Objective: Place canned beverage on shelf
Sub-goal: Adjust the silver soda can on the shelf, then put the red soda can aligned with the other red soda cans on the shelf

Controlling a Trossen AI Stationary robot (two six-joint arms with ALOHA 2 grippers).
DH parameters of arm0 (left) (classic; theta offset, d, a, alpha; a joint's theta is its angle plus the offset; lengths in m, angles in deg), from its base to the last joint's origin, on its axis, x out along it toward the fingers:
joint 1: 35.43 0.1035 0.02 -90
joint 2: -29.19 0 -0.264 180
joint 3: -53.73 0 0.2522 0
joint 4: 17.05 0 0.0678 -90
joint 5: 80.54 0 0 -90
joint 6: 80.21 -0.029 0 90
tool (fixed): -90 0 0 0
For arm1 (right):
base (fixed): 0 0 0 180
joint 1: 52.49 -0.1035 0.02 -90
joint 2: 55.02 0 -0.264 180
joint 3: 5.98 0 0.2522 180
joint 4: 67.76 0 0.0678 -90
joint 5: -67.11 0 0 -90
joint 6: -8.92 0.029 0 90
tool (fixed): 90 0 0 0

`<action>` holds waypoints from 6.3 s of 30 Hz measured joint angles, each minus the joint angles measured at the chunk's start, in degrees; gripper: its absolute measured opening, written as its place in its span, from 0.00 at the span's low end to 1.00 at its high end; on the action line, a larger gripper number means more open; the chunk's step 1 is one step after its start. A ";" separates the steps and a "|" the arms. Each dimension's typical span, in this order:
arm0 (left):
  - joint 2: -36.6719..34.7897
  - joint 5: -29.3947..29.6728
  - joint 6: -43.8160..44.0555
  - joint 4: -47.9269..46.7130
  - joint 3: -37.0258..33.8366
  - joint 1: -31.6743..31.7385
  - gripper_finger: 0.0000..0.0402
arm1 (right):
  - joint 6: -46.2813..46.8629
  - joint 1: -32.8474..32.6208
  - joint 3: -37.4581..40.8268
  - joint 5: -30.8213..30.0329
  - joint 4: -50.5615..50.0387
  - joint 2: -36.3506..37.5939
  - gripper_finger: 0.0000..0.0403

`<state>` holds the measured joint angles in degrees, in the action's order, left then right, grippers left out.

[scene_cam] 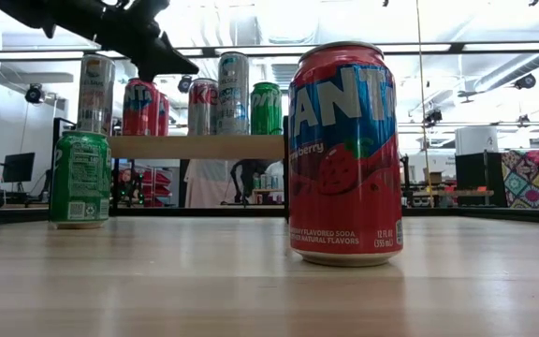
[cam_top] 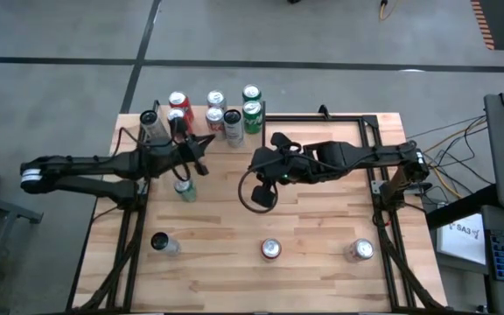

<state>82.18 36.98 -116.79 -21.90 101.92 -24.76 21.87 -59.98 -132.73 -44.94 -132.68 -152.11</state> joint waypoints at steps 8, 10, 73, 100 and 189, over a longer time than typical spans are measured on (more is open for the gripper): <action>3.79 0.57 0.27 1.25 1.22 1.33 0.00 | 0.06 -0.14 0.00 -0.02 0.22 -0.71 0.02; 4.57 0.73 0.42 1.57 1.45 1.92 0.00 | 0.11 -0.14 0.00 -0.03 0.38 -0.89 0.02; -12.14 1.32 5.97 -3.85 1.42 -3.37 0.00 | 0.63 -0.14 0.00 0.00 0.67 -1.21 0.02; -38.65 -13.59 14.22 -20.51 1.42 -7.86 0.00 | 34.50 -0.89 0.00 19.04 -3.30 -5.70 0.02; -24.52 -31.15 33.10 -2.21 1.01 -9.63 0.00 | 21.52 -21.55 4.66 4.41 -14.94 -16.27 0.85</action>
<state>57.66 5.82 -83.70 -24.10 102.93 -34.40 43.38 -81.53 -128.07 -40.52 -147.62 -168.38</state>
